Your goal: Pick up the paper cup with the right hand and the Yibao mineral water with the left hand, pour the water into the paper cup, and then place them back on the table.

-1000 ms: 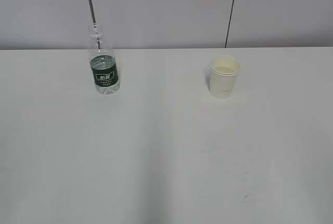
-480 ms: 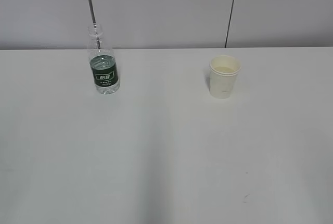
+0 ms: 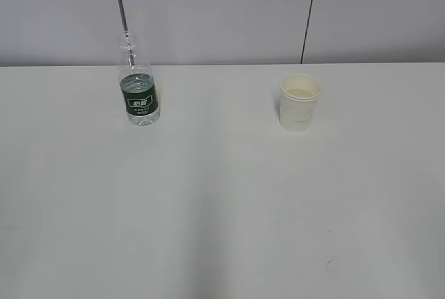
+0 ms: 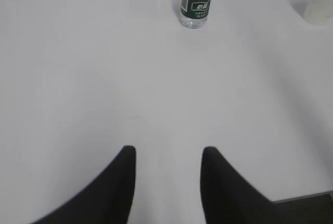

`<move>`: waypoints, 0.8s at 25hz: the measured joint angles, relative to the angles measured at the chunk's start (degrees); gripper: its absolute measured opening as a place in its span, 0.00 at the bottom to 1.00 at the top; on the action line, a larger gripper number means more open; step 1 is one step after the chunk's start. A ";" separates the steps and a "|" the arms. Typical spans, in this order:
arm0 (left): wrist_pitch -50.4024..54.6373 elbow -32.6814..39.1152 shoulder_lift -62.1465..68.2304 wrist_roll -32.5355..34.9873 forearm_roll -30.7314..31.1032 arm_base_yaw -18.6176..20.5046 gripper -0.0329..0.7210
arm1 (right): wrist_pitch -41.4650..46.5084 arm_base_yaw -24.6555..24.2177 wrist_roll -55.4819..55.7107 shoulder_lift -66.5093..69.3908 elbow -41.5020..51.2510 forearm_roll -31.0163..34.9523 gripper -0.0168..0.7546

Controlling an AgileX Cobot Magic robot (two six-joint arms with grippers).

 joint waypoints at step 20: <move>0.00 0.00 0.00 0.00 0.00 0.00 0.40 | 0.00 0.00 0.00 0.00 0.00 0.00 0.59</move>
